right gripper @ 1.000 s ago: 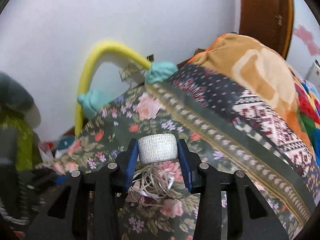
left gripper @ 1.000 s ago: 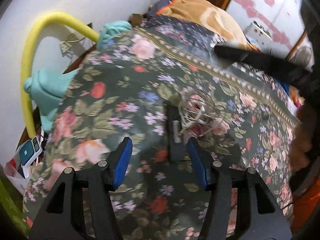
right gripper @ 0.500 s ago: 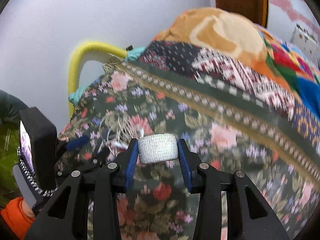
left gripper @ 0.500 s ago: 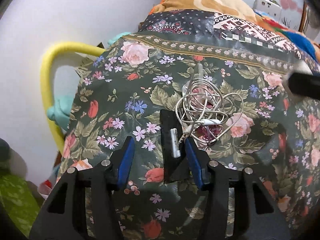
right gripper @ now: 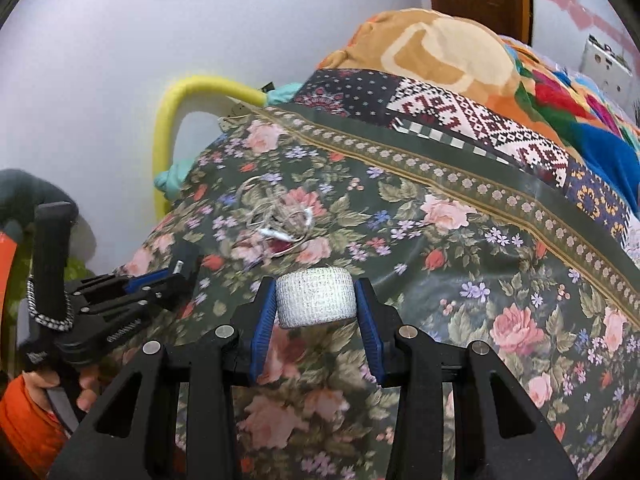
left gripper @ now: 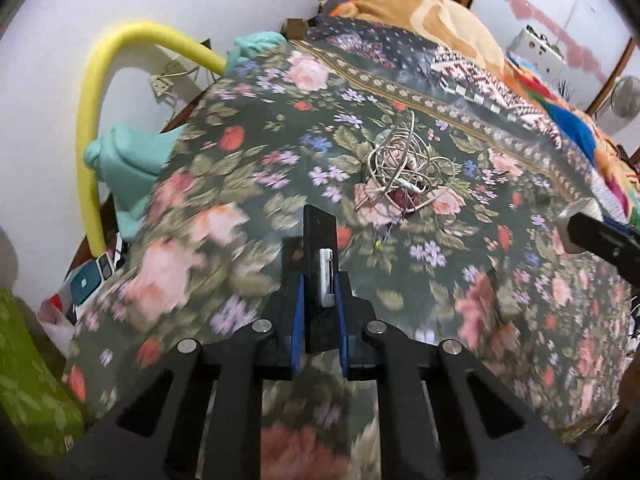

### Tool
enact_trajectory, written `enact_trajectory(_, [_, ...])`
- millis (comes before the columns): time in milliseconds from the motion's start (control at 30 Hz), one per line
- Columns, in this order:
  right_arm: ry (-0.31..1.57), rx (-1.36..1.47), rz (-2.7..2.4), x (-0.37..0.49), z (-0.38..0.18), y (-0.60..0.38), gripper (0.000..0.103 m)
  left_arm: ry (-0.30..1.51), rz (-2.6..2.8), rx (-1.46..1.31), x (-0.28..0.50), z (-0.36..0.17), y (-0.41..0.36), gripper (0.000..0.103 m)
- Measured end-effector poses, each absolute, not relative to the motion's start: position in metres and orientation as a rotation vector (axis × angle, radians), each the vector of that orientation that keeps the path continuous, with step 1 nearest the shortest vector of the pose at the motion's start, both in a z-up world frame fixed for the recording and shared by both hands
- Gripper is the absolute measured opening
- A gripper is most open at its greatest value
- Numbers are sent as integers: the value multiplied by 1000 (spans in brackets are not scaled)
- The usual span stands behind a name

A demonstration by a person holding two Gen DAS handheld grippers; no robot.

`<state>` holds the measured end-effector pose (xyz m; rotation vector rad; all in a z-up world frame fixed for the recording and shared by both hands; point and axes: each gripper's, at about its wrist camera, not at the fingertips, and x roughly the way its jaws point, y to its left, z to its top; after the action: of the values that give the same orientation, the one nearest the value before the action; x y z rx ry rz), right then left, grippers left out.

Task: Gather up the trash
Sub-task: 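Carry the white tape roll and small item in both tools over the bin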

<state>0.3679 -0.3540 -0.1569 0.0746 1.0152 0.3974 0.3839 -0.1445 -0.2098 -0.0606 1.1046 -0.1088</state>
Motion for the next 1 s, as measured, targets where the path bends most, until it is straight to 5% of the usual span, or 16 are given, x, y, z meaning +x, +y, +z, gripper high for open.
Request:
enact_trajectory(600, [879,7,559,283,-75,-273,36,923,-23,-166,265,-104,-75,13])
enact_trajectory(1000, [851,-108,709,224,-66,-185,36,918,108,-173,175,-106,-11,13])
